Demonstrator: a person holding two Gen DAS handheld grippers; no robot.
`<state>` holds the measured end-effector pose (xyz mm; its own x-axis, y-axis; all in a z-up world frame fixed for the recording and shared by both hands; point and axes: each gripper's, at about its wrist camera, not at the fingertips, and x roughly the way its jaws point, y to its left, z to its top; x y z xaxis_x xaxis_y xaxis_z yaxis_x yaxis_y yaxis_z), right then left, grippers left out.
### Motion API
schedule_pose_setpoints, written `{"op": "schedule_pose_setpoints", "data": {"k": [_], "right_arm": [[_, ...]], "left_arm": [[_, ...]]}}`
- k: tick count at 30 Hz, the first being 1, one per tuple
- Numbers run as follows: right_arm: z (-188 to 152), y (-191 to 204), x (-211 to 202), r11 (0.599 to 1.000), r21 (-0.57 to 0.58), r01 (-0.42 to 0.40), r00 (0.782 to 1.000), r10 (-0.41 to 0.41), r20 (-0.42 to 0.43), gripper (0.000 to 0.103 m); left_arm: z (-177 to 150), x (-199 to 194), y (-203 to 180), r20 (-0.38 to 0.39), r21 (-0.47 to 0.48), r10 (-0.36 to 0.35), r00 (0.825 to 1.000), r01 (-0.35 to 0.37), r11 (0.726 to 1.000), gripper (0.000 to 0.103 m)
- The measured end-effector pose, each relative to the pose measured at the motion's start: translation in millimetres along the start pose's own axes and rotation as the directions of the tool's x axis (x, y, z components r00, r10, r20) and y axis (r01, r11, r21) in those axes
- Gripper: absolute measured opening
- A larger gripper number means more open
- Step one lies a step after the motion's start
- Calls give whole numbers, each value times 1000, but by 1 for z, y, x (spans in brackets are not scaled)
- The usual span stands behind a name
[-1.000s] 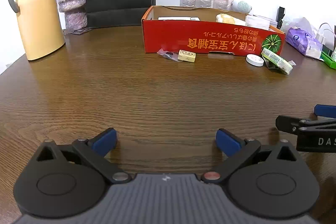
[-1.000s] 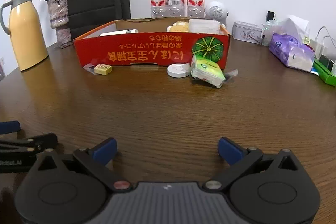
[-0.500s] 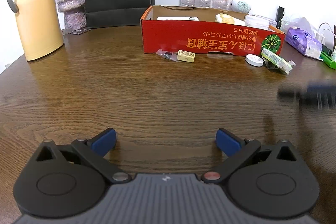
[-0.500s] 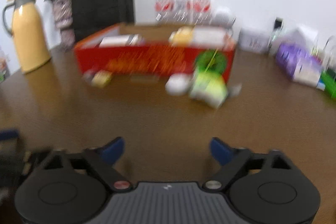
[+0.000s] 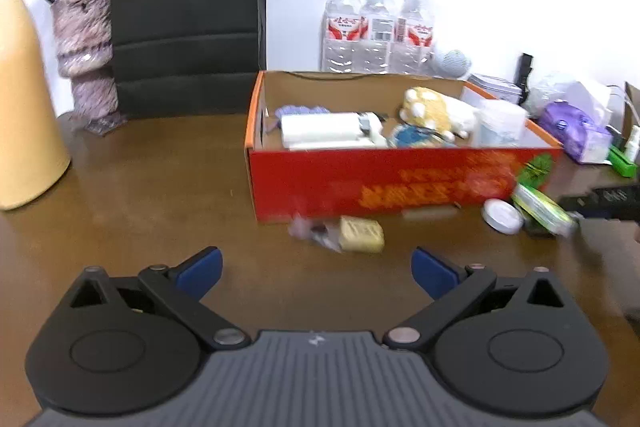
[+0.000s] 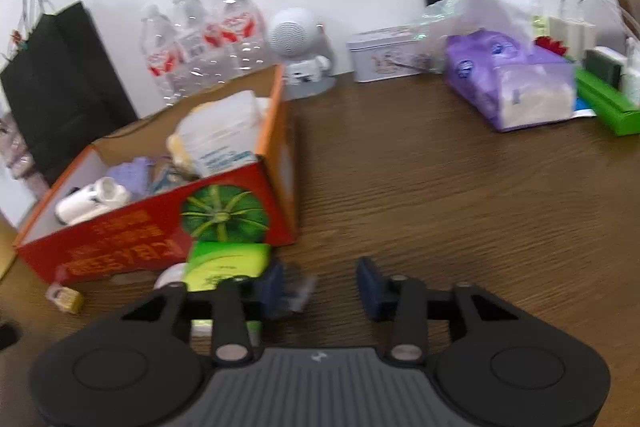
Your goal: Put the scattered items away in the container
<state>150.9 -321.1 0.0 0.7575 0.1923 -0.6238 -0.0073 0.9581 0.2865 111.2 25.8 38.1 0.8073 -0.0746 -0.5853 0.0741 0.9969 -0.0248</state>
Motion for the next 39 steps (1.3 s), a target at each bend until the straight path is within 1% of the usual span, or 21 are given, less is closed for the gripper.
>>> {"op": "schedule_pose_setpoints", "data": {"k": [1, 4, 7, 8, 10, 12, 14, 15, 16, 17, 19, 22, 24, 25, 26, 27, 29, 31, 34, 36, 39], "right_arm": [[0, 0, 2, 1000, 7, -21, 1000, 21, -4, 9], [-2, -3, 6, 996, 48, -69, 998, 70, -10, 3], [-2, -4, 2, 995, 58, -85, 996, 85, 2, 1], [-2, -3, -2, 995, 53, -83, 996, 82, 18, 1], [-2, -1, -9, 996, 36, -77, 996, 75, 51, 1], [-2, 3, -14, 997, 14, -72, 994, 71, 79, 1], [-2, 6, -21, 997, -10, -71, 992, 72, 99, 1], [-3, 8, -23, 997, -22, -71, 992, 73, 107, 0], [-3, 9, -25, 997, -32, -71, 991, 75, 114, 0], [-2, 10, -28, 997, -41, -72, 989, 77, 125, 0], [-3, 12, -36, 995, -63, -74, 984, 83, 158, 0], [-2, 16, -47, 992, -98, -75, 976, 93, 198, 0], [-3, 19, -52, 989, -116, -93, 971, 116, 210, 0], [-3, 21, -54, 986, -127, -108, 967, 134, 215, 0], [-4, 23, -57, 982, -142, -122, 963, 151, 221, 0], [-5, 25, -61, 978, -159, -133, 959, 168, 229, 0], [-8, 32, -68, 966, -197, -168, 947, 213, 240, 0], [-13, 39, -76, 947, -245, -207, 930, 268, 252, 0], [-23, 53, -88, 911, -301, -281, 902, 358, 242, 0], [-34, 66, -94, 895, -328, -302, 899, 382, 216, 0], [-55, 82, -104, 882, -330, -337, 898, 407, 168, 0]], "left_arm": [[4, 7, 3, -6, -9, -4, 1000, 4, 1000, 99], [16, 26, 14, -8, -64, -45, 999, 44, 997, 98], [19, 35, 12, 1, -117, -88, 996, 87, 989, 98], [17, 35, 6, 19, -121, -84, 996, 86, 989, 98], [12, 31, -8, 65, -72, -57, 996, 62, 995, 91], [9, 26, -27, 107, 35, -55, 993, 51, 998, 90], [7, 30, -39, 103, 110, -69, 992, 58, 992, 88], [6, 35, -42, 81, 119, -70, 994, 60, 991, 82], [5, 41, -44, 50, 115, -68, 996, 62, 991, 72], [5, 46, -43, 17, 100, -67, 998, 65, 993, 67], [2, 49, -41, -13, 80, -78, 997, 79, 994, 49], [-2, 51, -40, -22, 74, -68, 997, 69, 995, 42], [-2, 52, -39, -20, 64, -67, 998, 68, 996, 41], [-2, 52, -39, -18, 55, -65, 998, 66, 996, 39], [-1, 53, -39, -18, 47, -58, 998, 59, 997, 31], [-1, 53, -39, -16, 46, -46, 999, 47, 998, 30], [-1, 44, -44, 4, 56, 7, 1000, -7, 998, 30], [-6, 20, -52, 73, 87, 25, 997, -31, 996, 30], [-15, -22, -62, 140, 84, 56, 989, -68, 994, 30], [-25, -49, -62, 153, 46, 45, 987, -52, 998, 30], [-44, -79, -58, 122, -44, 9, 993, -4, 999, 30]]}}
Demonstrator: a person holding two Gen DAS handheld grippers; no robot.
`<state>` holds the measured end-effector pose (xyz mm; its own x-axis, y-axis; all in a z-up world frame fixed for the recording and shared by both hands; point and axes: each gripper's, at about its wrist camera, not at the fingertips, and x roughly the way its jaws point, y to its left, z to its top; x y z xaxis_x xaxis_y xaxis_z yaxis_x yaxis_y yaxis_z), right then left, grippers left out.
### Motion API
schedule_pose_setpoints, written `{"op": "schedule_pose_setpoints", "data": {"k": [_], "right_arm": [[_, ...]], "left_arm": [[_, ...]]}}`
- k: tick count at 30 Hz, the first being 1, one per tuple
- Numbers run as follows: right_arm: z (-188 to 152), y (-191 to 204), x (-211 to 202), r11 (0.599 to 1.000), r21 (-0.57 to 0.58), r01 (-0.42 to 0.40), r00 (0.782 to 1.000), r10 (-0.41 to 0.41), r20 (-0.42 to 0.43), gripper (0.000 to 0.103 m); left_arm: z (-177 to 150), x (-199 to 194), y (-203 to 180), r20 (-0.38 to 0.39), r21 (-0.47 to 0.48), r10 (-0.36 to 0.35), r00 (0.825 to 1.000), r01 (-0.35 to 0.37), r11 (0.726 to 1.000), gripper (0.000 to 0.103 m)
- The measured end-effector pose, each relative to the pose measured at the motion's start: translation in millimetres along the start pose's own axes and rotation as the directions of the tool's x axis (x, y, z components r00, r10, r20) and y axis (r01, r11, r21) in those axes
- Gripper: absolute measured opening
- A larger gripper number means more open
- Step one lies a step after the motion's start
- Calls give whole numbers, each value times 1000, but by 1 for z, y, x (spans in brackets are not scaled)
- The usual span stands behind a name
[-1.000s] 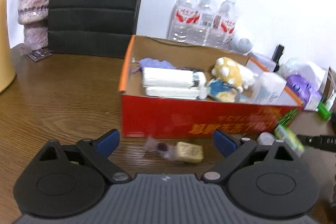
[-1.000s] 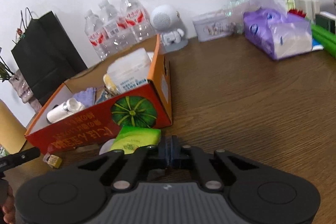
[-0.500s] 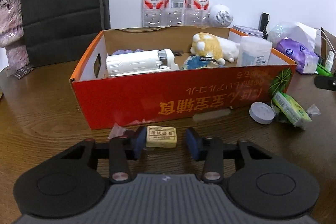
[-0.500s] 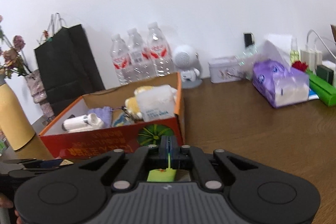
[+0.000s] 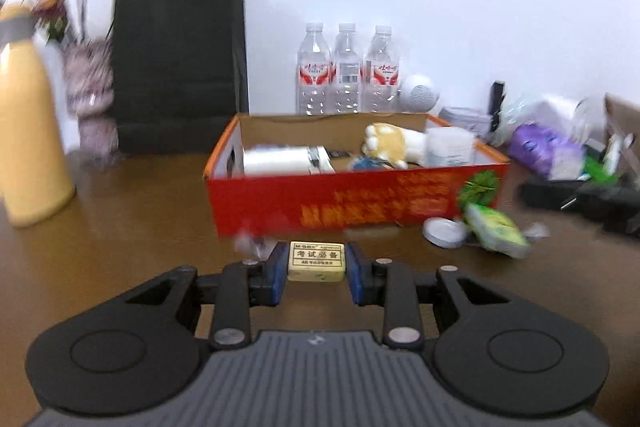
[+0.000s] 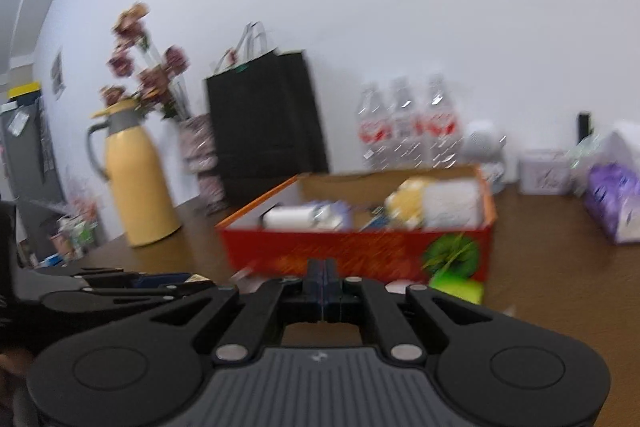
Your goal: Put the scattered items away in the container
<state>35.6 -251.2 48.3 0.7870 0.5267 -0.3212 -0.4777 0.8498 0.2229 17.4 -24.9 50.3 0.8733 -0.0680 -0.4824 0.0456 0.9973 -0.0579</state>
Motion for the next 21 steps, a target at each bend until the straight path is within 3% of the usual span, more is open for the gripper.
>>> {"op": "schedule_pose_setpoints", "data": {"k": [2, 5, 8, 10, 12, 14, 16, 17, 20, 21], "right_arm": [[-12, 10, -2, 999, 34, -14, 998, 16, -54, 0], [-28, 13, -3, 995, 87, 54, 987, -39, -159, 1], [-41, 7, -10, 981, 100, 168, 957, -138, -255, 18], [-46, 8, -25, 973, 46, 226, 947, -208, -246, 39], [-47, 8, -40, 968, -8, 249, 948, -246, -204, 50], [-39, 2, -44, 956, -88, 279, 946, -289, -148, 50], [-27, -19, -32, 926, -130, 355, 919, -371, -132, 49], [-22, -36, -22, 921, -102, 375, 911, -387, -144, 47], [-10, -94, 7, 941, 105, 322, 935, -298, -192, 40], [-7, -106, 17, 938, 141, 317, 934, -283, -218, 40]], "left_arm": [[-12, -14, 3, -30, -35, -9, 999, 8, 999, 30], [-23, -27, 5, -49, -38, -2, 999, 0, 999, 30], [-29, -34, 8, -54, -28, 7, 999, -8, 1000, 30], [-32, -36, 10, -52, -29, 3, 999, -4, 1000, 30], [-35, -36, 11, -55, -36, -7, 998, 5, 999, 30], [-37, -35, 12, -60, -48, -22, 998, 19, 999, 30], [-38, -35, 12, -61, -59, -36, 998, 32, 998, 30], [-38, -35, 12, -58, -65, -42, 997, 38, 997, 30], [-39, -35, 14, -56, -74, -48, 997, 43, 996, 30], [-39, -36, 15, -57, -74, -42, 997, 38, 997, 30]]}}
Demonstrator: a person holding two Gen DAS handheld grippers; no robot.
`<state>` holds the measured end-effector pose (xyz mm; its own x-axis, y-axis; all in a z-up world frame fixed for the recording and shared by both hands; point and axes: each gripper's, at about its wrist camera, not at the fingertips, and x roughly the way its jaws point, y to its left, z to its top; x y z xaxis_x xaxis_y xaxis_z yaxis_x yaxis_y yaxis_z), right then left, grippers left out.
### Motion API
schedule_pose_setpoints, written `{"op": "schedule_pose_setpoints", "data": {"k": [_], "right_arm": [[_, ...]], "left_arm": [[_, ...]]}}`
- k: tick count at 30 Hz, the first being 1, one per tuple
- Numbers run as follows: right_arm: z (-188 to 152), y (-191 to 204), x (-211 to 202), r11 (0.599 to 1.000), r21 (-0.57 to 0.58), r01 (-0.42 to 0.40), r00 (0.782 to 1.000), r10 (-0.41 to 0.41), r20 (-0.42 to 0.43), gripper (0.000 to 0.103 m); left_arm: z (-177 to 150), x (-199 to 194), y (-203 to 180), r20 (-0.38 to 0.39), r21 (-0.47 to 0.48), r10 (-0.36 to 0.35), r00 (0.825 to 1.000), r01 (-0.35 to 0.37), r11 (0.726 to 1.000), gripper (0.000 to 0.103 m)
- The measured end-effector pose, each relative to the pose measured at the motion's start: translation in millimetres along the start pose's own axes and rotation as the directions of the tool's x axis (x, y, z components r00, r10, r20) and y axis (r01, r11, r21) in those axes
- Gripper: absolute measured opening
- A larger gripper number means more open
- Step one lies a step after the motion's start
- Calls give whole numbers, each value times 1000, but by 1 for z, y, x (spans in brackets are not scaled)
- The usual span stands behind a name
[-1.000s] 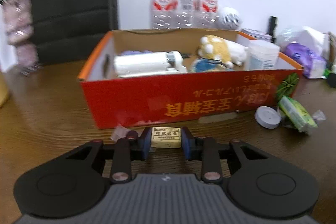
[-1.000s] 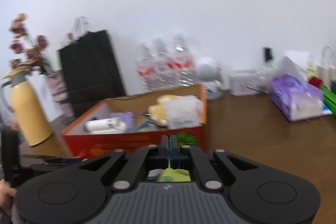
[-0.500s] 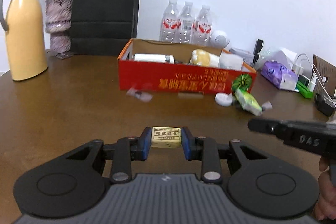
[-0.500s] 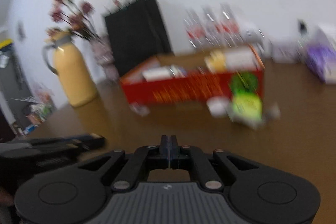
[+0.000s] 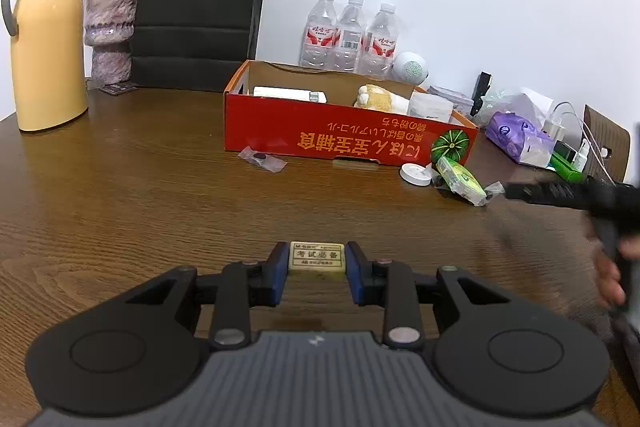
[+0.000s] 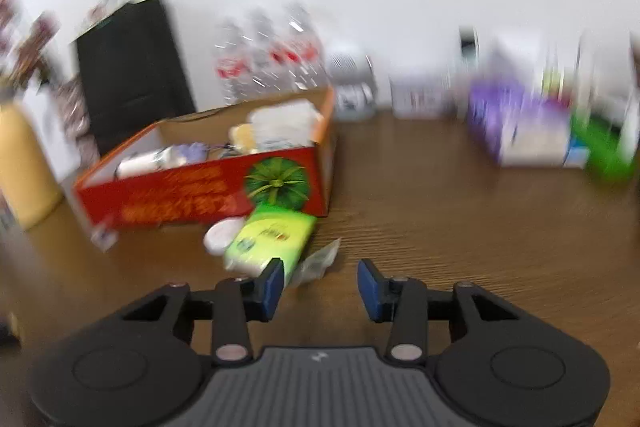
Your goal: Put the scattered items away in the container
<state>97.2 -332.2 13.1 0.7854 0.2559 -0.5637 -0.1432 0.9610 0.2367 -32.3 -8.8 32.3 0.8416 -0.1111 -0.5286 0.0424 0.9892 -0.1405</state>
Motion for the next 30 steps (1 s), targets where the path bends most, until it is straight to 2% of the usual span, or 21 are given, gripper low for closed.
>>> {"op": "schedule_pose_setpoints", "data": {"k": [1, 3, 4, 7, 11, 12, 15, 20, 23, 26, 30], "right_arm": [[4, -4, 9, 1000, 5, -4, 1000, 4, -14, 32], [8, -11, 28, 998, 59, -22, 999, 24, -48, 12], [8, -13, 30, 994, 100, -39, 998, 44, -52, 7], [-5, 0, 8, 997, 68, -25, 998, 28, -53, 6], [-45, 37, -32, 1000, -6, 6, 998, -6, -55, 6], [-54, 46, -45, 1000, -12, -12, 999, 11, -52, 6], [-70, 67, -74, 991, -12, -133, 991, 133, -13, 5], [-74, 97, -98, 981, -90, -171, 984, 175, 36, 5], [-78, 115, -105, 979, -150, -141, 987, 152, 59, 5], [-91, 137, -109, 971, -232, -60, 993, 82, 87, 5], [-107, 149, -116, 968, -236, -83, 993, 101, 67, 5]], "left_arm": [[0, 0, 1, -1, -2, 5, 1000, -5, 1000, 30], [-1, 1, 5, -7, -12, 14, 1000, -14, 1000, 30], [-1, 1, 7, -10, -17, 21, 1000, -21, 1000, 30], [-2, 2, 11, -15, -24, 32, 999, -32, 999, 30], [-3, 8, 6, -29, -15, 22, 999, -22, 1000, 30], [-3, 8, 4, -28, -11, 17, 999, -17, 1000, 30], [-3, 7, -2, -21, -2, -1, 1000, 1, 1000, 30], [1, -10, -10, 31, 7, -7, 999, 7, 1000, 30], [-1, -20, -15, 53, 21, 2, 999, -3, 1000, 30], [-10, -28, -20, 50, 17, 20, 999, -21, 1000, 30], [-21, -39, -31, 59, 32, 42, 997, -44, 999, 30]]}}
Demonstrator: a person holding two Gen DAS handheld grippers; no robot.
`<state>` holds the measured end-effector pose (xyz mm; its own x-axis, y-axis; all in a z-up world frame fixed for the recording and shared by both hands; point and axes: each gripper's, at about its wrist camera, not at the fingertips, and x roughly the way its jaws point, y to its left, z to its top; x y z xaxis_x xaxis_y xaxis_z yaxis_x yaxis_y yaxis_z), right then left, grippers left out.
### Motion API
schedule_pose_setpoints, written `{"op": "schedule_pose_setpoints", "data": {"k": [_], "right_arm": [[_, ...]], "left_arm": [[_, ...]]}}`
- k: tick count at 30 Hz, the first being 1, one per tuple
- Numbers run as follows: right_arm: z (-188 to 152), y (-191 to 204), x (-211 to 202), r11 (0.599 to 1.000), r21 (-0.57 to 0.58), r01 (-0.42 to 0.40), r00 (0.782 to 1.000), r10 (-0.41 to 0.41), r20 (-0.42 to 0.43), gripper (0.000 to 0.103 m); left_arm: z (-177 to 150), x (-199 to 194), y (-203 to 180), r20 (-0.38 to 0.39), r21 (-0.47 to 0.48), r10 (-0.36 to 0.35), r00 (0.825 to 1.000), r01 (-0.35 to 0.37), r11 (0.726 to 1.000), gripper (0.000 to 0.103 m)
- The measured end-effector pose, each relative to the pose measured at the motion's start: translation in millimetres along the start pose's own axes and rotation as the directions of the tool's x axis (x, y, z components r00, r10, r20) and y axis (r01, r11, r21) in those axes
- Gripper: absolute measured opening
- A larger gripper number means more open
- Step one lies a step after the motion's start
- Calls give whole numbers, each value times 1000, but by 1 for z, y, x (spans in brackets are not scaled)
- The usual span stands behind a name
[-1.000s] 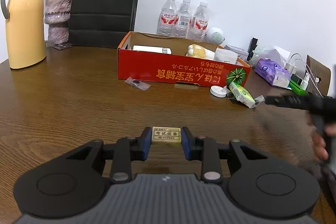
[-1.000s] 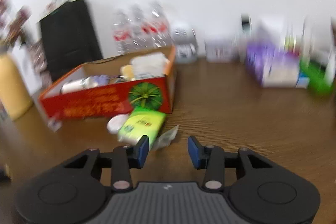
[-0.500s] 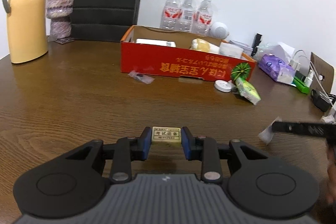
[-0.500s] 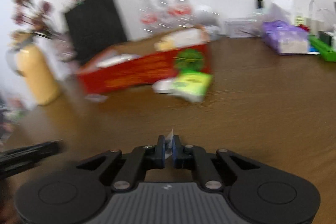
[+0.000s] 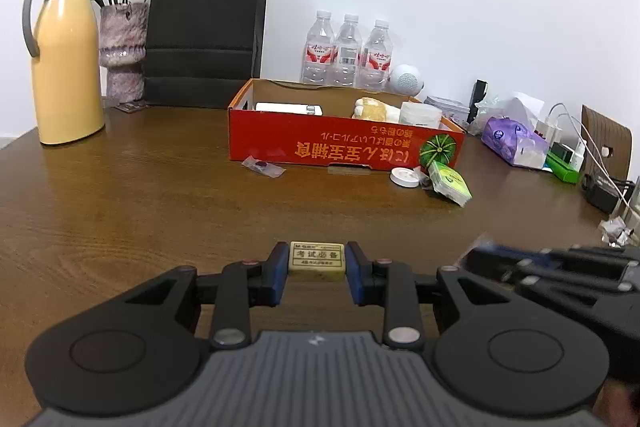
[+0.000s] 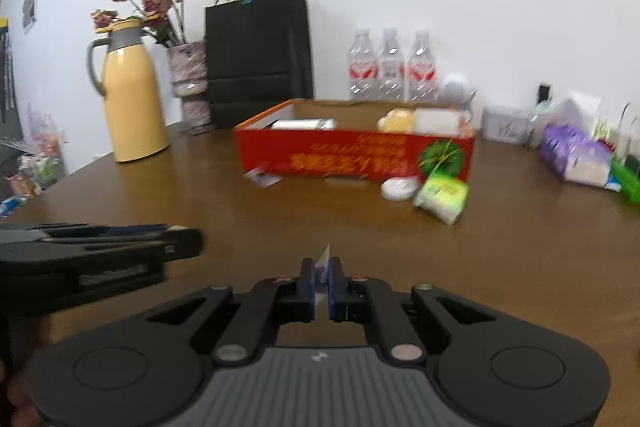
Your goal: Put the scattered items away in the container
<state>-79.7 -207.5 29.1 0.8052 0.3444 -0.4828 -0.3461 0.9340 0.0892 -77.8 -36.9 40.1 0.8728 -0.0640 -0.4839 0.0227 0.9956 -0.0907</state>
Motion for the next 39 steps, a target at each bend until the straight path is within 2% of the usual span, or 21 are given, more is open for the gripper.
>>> {"op": "schedule_pose_setpoints", "data": {"k": [6, 9, 13, 16, 17, 20, 22, 24, 25, 26, 28, 32, 35, 37, 38, 39], "right_arm": [[-6, 7, -15, 1000, 3, 9, 1000, -9, 20, 5], [3, 4, -21, 1000, -5, 25, 999, -25, 47, 5], [49, -11, -22, 1000, -7, 26, 992, -25, 123, 5], [111, -25, -12, 998, -30, 52, 981, -45, 186, 5], [136, -30, -3, 998, -38, 50, 981, -41, 190, 5], [216, -52, 42, 1000, 2, -26, 995, 26, 94, 5], [264, -70, 90, 996, 57, -75, 996, 77, -37, 5], [295, -86, 140, 991, 113, -78, 982, 95, -160, 5], [305, -93, 167, 989, 135, -60, 970, 90, -225, 5], [311, -99, 188, 988, 149, -39, 959, 79, -273, 5], [312, -108, 229, 986, 166, 4, 931, 56, -360, 5], [293, -113, 280, 979, 205, -5, 881, 102, -462, 5], [280, -114, 307, 976, 216, -14, 851, 125, -510, 5], [275, -112, 321, 974, 225, -25, 833, 145, -535, 11], [273, -112, 326, 973, 230, -28, 823, 153, -546, 13], [271, -112, 330, 971, 238, -21, 817, 154, -555, 18]], "left_arm": [[-7, -15, -8, 16, 18, -3, 1000, 3, 1000, 30], [4, -21, -7, 47, 18, -17, 999, 16, 1000, 30], [53, -20, -6, 131, 59, -74, 989, 67, 996, 30], [113, -7, -4, 183, 88, -86, 979, 71, 994, 30], [138, 2, -3, 176, 88, -98, 980, 83, 993, 30], [214, 52, 1, 58, 26, -162, 985, 161, 987, 30], [255, 106, 1, -50, -7, -147, 988, 146, 989, 30], [279, 169, 8, -177, -29, -117, 977, 114, 993, 30], [286, 200, 13, -252, -53, -112, 961, 102, 993, 30], [289, 233, 20, -320, -95, -111, 941, 85, 992, 30], [288, 280, 31, -409, -124, -106, 907, 60, 990, 30], [274, 335, 42, -489, -124, -89, 868, 32, 992, 30], [264, 354, 40, -524, -103, -84, 848, 35, 994, 31], [260, 364, 36, -539, -72, -65, 840, 31, 997, 35], [260, 368, 36, -535, -61, -58, 843, 31, 998, 41], [262, 372, 36, -524, -59, -56, 850, 29, 998, 59]]}}
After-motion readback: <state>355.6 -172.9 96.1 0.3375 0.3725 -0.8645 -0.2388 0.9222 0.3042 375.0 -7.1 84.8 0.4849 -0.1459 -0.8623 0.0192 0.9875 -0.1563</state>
